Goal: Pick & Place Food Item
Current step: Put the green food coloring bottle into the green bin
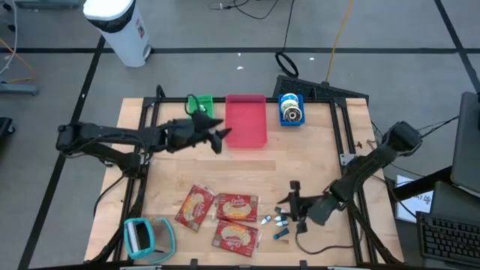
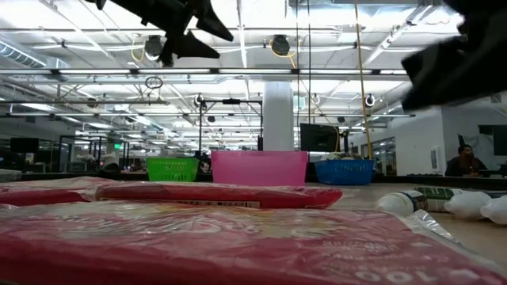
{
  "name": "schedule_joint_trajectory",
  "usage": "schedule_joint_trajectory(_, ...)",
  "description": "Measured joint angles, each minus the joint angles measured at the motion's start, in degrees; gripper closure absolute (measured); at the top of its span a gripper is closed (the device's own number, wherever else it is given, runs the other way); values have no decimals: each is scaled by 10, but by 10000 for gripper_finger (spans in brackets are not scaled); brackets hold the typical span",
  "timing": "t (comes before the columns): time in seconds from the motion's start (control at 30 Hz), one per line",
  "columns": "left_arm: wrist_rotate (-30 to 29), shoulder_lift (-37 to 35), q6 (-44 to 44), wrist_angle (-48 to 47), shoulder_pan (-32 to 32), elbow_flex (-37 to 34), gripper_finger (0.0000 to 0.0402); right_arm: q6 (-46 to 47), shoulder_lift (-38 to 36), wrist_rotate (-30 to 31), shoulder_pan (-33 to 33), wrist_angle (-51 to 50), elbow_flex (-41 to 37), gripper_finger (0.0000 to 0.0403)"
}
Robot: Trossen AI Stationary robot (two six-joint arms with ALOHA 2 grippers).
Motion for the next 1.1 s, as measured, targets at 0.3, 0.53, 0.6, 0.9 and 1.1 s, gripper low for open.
schedule_joint_trajectory(0.3, -5, 71, -36, 40, -71, 0, 149, 103, 61, -29, 1, -26, 9, 263)
schedule_joint_trajectory(0.53, -5, 125, -58, 89, -90, 0, 149, 117, 70, -30, 0, -51, 9, 264)
schedule_joint_trajectory(0.6, -5, 133, -59, 100, -90, -1, 149, 117, 70, -31, 0, -55, 9, 264)
schedule_joint_trajectory(0.9, -14, 141, -51, 124, -90, -1, 149, 118, 70, -32, 0, -80, 8, 264)
schedule_joint_trajectory(1.1, -14, 141, -48, 126, -89, -1, 149, 118, 82, -57, -2, -72, 8, 264)
